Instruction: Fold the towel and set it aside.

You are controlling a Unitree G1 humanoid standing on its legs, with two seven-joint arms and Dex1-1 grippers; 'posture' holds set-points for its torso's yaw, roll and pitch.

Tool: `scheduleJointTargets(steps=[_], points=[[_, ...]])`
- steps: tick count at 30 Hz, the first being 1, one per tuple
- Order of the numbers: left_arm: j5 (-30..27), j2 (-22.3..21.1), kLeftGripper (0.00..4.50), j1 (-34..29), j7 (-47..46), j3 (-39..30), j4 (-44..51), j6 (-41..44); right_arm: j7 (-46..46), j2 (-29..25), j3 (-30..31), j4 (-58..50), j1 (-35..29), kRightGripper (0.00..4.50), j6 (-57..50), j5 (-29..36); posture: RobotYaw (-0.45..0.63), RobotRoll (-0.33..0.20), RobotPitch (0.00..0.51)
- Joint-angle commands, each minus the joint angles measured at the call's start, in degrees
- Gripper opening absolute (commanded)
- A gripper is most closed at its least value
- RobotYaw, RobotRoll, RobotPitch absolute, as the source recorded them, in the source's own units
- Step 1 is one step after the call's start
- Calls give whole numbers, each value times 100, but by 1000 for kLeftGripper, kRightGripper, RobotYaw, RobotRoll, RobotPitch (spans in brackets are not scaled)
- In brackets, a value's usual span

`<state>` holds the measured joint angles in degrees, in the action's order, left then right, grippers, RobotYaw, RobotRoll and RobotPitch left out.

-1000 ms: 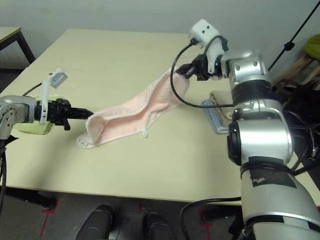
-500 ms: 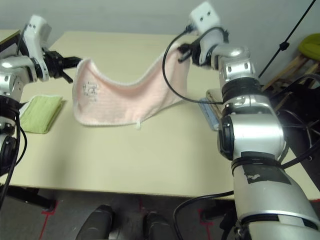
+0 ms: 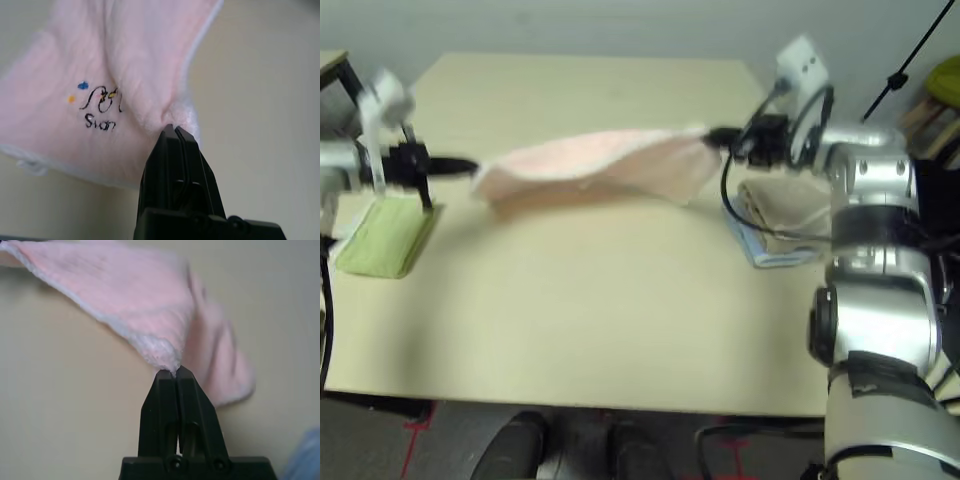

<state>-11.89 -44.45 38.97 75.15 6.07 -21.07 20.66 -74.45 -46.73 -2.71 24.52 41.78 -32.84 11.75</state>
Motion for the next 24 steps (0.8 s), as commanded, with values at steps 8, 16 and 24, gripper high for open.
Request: scheduleJointTargets(steps=[8, 16, 24], points=[[155, -488, 25, -891, 397, 216, 656, -117, -174, -451, 233, -1361, -1408, 0, -838, 397, 160, 0, 129], [197, -1010, 25, -1289, 942, 379, 1075, -49, -758, -1126, 408, -2144, -1823, 0, -1432, 861, 166, 0, 132], [364, -1341, 1886, -1624, 821, 296, 1452, -121, -815, -1415, 586, -2223, -2056, 0, -1003, 754, 172, 0, 133]])
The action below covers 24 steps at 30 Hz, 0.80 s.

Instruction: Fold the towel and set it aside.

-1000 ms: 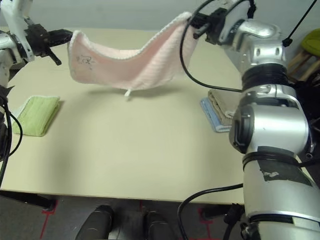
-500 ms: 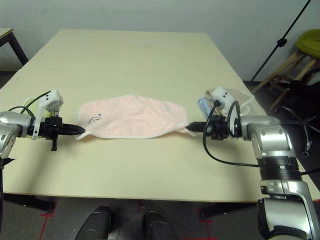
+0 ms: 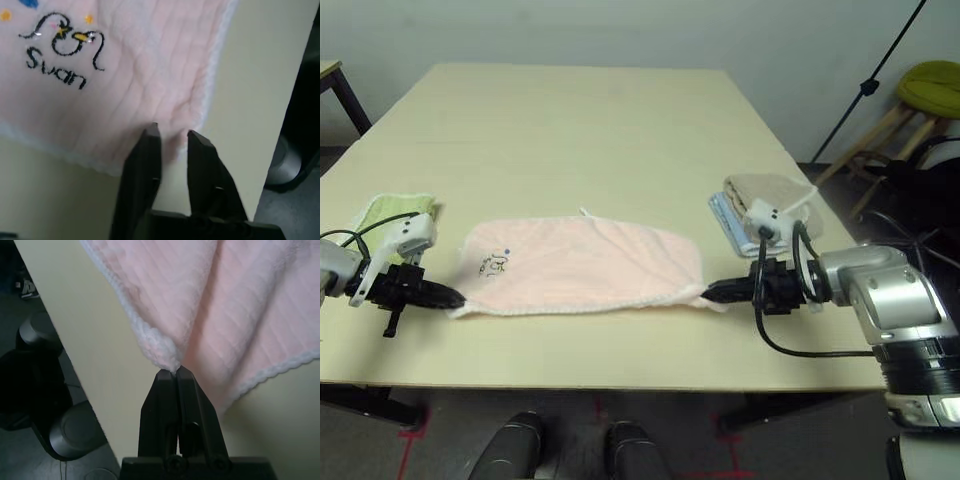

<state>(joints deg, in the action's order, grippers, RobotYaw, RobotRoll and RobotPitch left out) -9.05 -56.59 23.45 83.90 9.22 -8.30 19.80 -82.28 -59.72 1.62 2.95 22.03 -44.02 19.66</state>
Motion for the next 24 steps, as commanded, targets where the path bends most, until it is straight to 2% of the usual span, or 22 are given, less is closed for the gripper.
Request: scheduleJointTargets(steps=[1, 7, 8, 14, 24], points=[[52, -184, 2225, -109, -82, -81, 245, -15, -28, -128, 149, -92, -100, 0, 113, -19, 172, 0, 133], [-215, -465, 4278, -613, -203, -387, 933, 279, -48, -217, 97, -252, -249, 0, 104, 74, 170, 0, 138], [-253, -469, 4481, -721, -255, -426, 1051, 342, -62, -244, 86, -279, -286, 0, 102, 90, 169, 0, 143], [-523, -614, 4481, -1450, -551, -695, 1965, 903, -41, -412, -55, -539, -604, 0, 0, 269, 164, 0, 149], [63, -240, 4481, -1658, -1692, -505, 2118, 513, 195, -439, -249, -860, -824, 0, -207, 592, 147, 0, 167]])
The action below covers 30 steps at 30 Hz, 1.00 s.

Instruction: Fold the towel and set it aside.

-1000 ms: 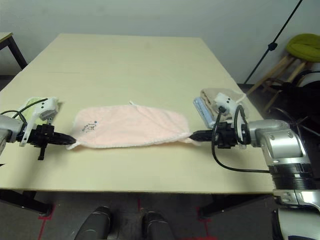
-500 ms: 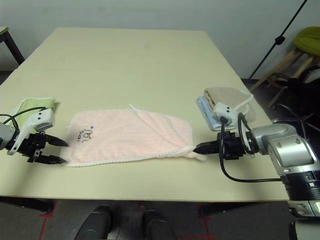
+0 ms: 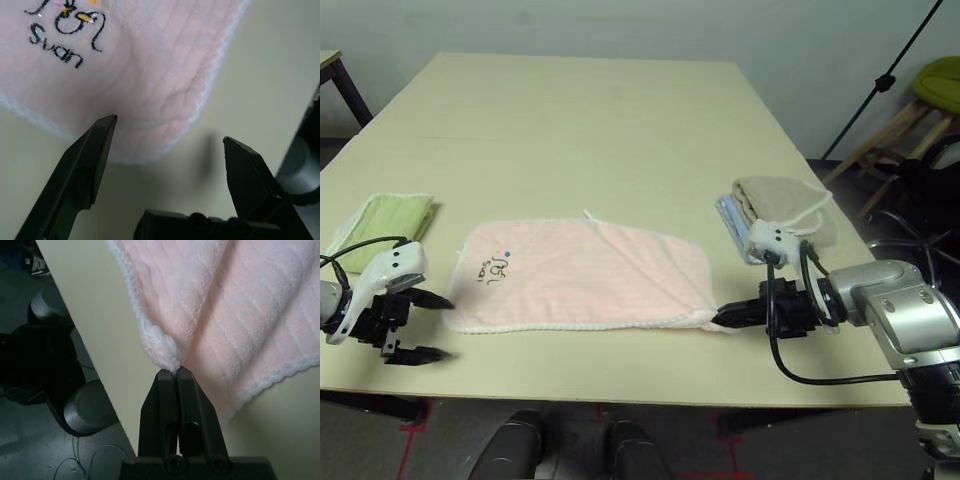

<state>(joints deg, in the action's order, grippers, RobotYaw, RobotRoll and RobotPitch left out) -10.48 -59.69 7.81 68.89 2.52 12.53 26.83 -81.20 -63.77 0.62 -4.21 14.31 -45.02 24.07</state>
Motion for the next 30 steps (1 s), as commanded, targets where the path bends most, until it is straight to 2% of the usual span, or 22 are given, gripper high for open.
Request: scheduleJointTargets(steps=[1, 5, 8, 13, 20, 24, 30], points=[[221, 92, 4481, -115, -210, 217, 60, -197, 115, -37, -162, -165, -49, 0, -127, 182, 147, 0, 167], [441, 199, 4481, -108, -425, 413, -3, -299, 198, -44, -230, -228, -39, 0, -210, 285, 140, 0, 167], [683, 293, 3871, -25, -588, 542, -246, -485, 247, -62, -271, -257, -38, 0, -242, 343, 136, 0, 165], [777, 369, 2301, 34, -559, 633, -480, -670, 310, -93, -319, -315, -70, 0, -278, 427, 128, 0, 165], [658, 179, 89, 145, -307, 550, -541, -628, 349, -162, -370, -337, -137, 0, -271, 503, 134, 0, 169], [492, 20, 36, 168, -78, 499, -467, -415, 365, -191, -386, -352, -170, 0, -270, 537, 136, 0, 169], [-247, -688, 36, 4, 804, 411, 154, 506, 312, -330, -517, -377, -382, 0, -152, 571, 135, 0, 168]])
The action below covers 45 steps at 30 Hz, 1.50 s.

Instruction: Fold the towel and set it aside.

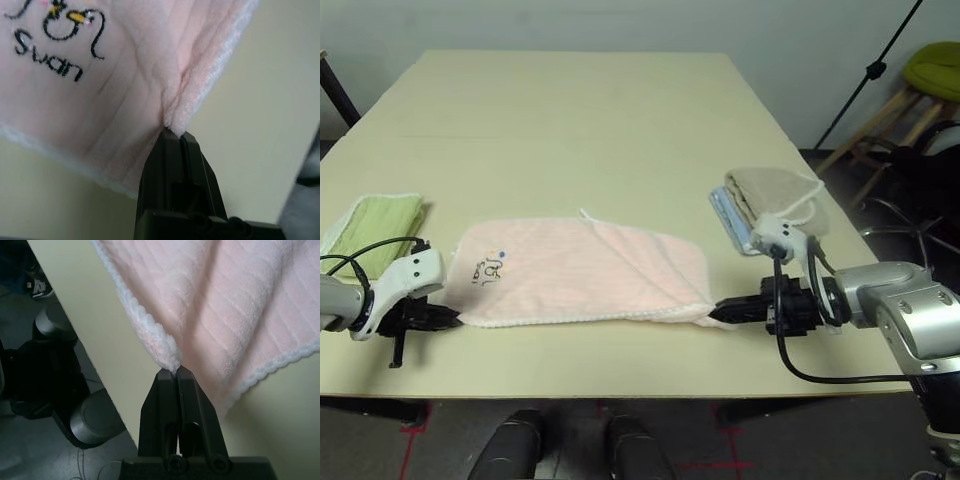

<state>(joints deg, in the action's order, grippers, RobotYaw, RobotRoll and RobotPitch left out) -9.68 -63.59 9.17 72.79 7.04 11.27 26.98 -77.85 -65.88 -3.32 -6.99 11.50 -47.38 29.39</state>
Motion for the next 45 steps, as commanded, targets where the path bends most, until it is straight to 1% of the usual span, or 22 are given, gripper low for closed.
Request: scheduleJointTargets(steps=[1, 3, 6, 10, 12, 15, 20, 22, 25, 28, 29, 34, 37, 41, 45], points=[[-420, -430, 36, -147, 533, -48, 377, 619, -30, -148, -133, -95, -136, 0, 133, 13, 134, 0, 167], [-670, -663, 36, -119, 775, -82, 563, 921, -48, -196, -151, -88, -222, 0, 281, -51, 138, 0, 165], [-879, -946, 36, -13, 1027, -78, 724, 1155, -87, -256, -171, -151, -349, 0, 310, -12, 140, 0, 163], [-1003, -1138, 36, 214, 1201, -7, 684, 1288, -141, -308, -168, -197, -404, 0, 296, 56, 140, 0, 163], [-910, -1103, 36, 447, 1202, 72, 511, 1188, -92, -258, -108, -72, -274, 0, 425, -42, 140, 0, 163], [-474, -671, 36, 1170, 1029, 376, -218, 742, 196, 72, 97, 397, 225, 0, 902, -384, 132, 0, 162], [77, -87, 36, 2080, 999, 753, -1307, 113, 306, 421, 364, 1000, 803, 0, 1538, -824, 134, 0, 163], [301, 217, 36, 2496, 967, 912, -1829, -109, 338, 608, 531, 1340, 1154, 0, 1820, -1038, 134, 0, 163], [603, 646, 36, 2923, 809, 1039, -2521, -530, 395, 875, 696, 1754, 1557, 0, 2179, -1293, 132, 0, 153], [828, 1065, 36, 3245, 588, 1071, -3169, -891, 405, 1134, 792, 2138, 1921, 0, 2457, -1468, 132, 0, 153], [904, 1161, 36, 3327, 528, 1065, -3363, -1017, 434, 1207, 810, 2252, 2014, 0, 2550, -1526, 135, 0, 141], [1242, 1498, 36, 3613, 326, 1057, -4231, -1625, 622, 1577, 813, 2874, 2392, 0, 3079, -1815, 137, 0, 124], [1439, 1724, 36, 3846, 50, 1035, -4850, -2055, 778, 1789, 824, 3295, 2607, 0, 3391, -1996, 142, 0, 117], [1707, 1863, 36, 4137, -260, 1007, -5652, -2634, 861, 1909, 853, 3768, 2780, 0, 3733, -2222, 141, 0, 111], [1834, 1978, 36, 4343, -495, 953, -6129, -3009, 1031, 2026, 838, 4203, 2936, 0, 4087, -2393, 142, 0, 109]])
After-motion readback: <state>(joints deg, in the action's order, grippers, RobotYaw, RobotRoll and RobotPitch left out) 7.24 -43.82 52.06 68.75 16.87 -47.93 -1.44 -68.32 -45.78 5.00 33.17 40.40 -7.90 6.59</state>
